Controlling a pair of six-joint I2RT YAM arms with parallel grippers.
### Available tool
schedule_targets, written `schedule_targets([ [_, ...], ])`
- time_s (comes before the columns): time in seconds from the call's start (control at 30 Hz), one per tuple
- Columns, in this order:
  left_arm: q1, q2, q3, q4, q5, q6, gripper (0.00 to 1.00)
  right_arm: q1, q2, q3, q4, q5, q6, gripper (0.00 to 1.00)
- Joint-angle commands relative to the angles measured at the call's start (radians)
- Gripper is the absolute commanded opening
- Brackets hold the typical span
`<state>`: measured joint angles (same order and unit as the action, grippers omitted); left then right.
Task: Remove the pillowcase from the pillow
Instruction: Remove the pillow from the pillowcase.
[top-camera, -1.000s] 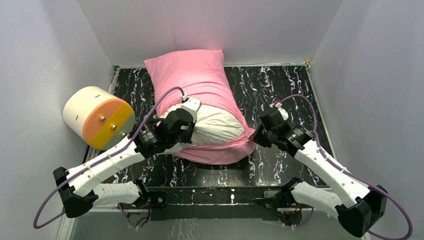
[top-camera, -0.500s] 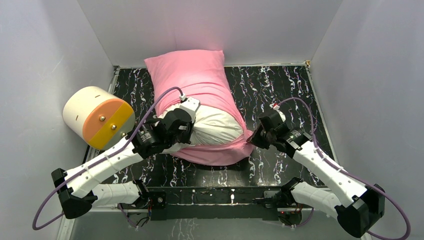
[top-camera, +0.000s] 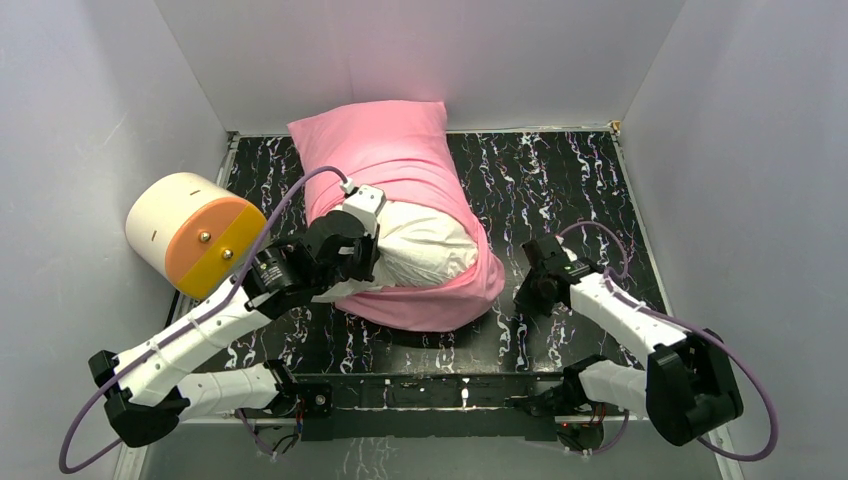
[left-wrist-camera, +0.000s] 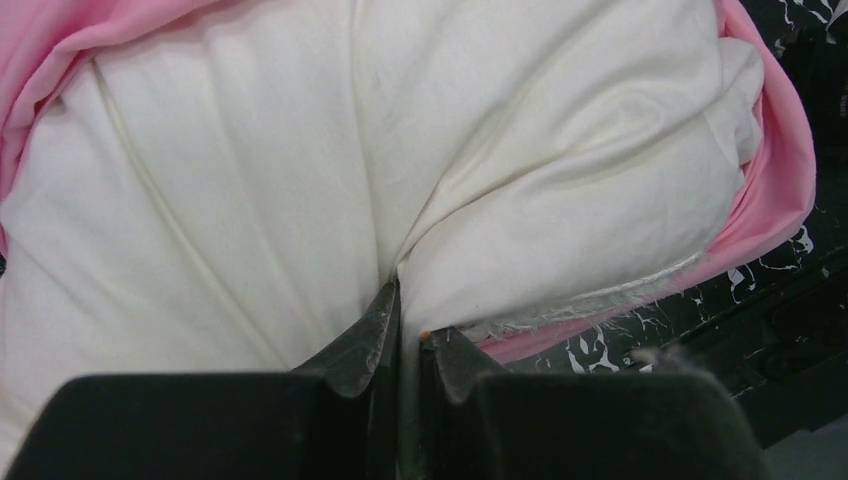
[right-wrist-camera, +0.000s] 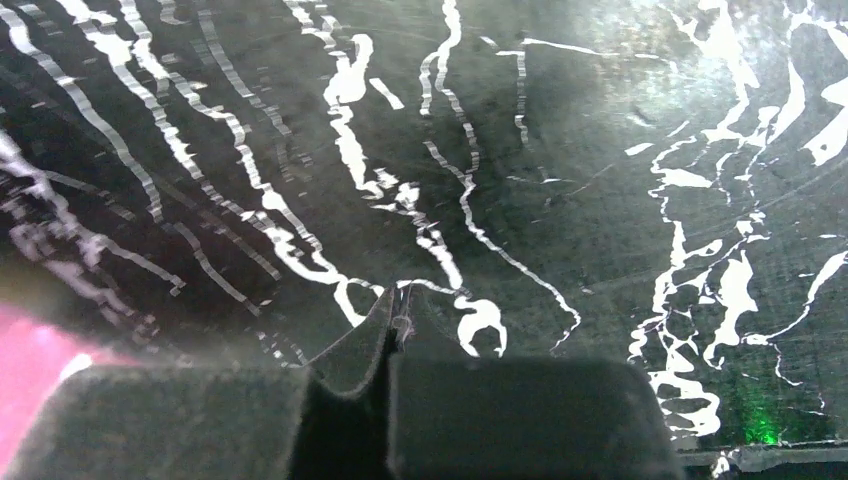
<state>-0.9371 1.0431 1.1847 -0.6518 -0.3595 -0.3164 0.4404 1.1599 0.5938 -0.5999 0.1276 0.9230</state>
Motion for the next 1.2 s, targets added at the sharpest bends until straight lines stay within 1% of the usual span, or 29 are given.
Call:
schedule_targets([
  [0.0,0.001,-0.041,0.036,0.082,0.002,-0.032,0.00,-0.001,-0.099,0.127,-0.044,-0.037,-0.081,0.00],
  [0.03,0.001,-0.034,0.021,0.087,0.019,-0.034,0.00,-0.001,-0.134,0.150,-0.061,-0.053,-0.085,0.00],
  [0.2,0.000,0.004,-0.040,0.150,0.103,-0.037,0.00,-0.001,-0.287,0.249,-0.137,-0.152,-0.068,0.37],
  [0.27,0.000,0.022,-0.051,0.168,0.117,-0.041,0.00,0.001,-0.319,0.273,-0.137,-0.224,-0.065,0.47],
  [0.4,0.000,0.059,-0.063,0.196,0.138,-0.046,0.00,0.005,-0.314,0.276,-0.083,-0.389,-0.062,0.57],
  [0.47,0.000,0.074,-0.062,0.206,0.146,-0.047,0.00,0.021,-0.287,0.262,-0.097,-0.380,-0.068,0.64],
  [0.53,0.000,0.084,-0.061,0.212,0.141,-0.049,0.00,0.031,-0.264,0.234,-0.117,-0.326,-0.059,0.65],
  [0.57,0.000,0.088,-0.060,0.212,0.139,-0.049,0.00,0.031,-0.254,0.218,-0.106,-0.333,-0.061,0.65],
  [0.63,0.000,0.092,-0.054,0.209,0.138,-0.048,0.00,0.035,-0.236,0.192,-0.069,-0.364,-0.061,0.62],
  [0.7,0.000,0.092,-0.055,0.210,0.139,-0.046,0.00,0.041,-0.220,0.175,-0.044,-0.364,-0.062,0.58],
  [0.73,0.001,0.092,-0.054,0.210,0.137,-0.044,0.00,0.042,-0.210,0.169,-0.040,-0.346,-0.064,0.55],
  [0.77,0.000,0.092,-0.054,0.209,0.136,-0.043,0.00,0.043,-0.198,0.169,-0.049,-0.317,-0.067,0.47],
  [0.87,0.001,0.093,-0.047,0.195,0.120,-0.040,0.00,0.041,-0.174,0.172,-0.092,-0.207,-0.065,0.13],
  [0.9,-0.001,0.091,-0.040,0.185,0.101,-0.039,0.00,0.040,-0.175,0.166,-0.117,-0.154,-0.054,0.06],
  [0.93,0.000,0.089,-0.031,0.164,0.062,-0.040,0.00,0.041,-0.179,0.153,-0.137,-0.060,-0.038,0.00],
  [1.03,0.001,0.073,0.021,0.117,-0.059,-0.034,0.00,0.036,-0.206,0.060,-0.148,0.059,0.058,0.00],
  [1.1,0.006,0.053,0.064,0.092,-0.124,-0.011,0.00,0.028,-0.238,-0.010,-0.110,0.057,0.111,0.00],
  [1.17,0.011,0.041,0.113,0.062,-0.156,0.006,0.00,0.026,-0.265,-0.054,-0.097,0.082,0.167,0.00],
])
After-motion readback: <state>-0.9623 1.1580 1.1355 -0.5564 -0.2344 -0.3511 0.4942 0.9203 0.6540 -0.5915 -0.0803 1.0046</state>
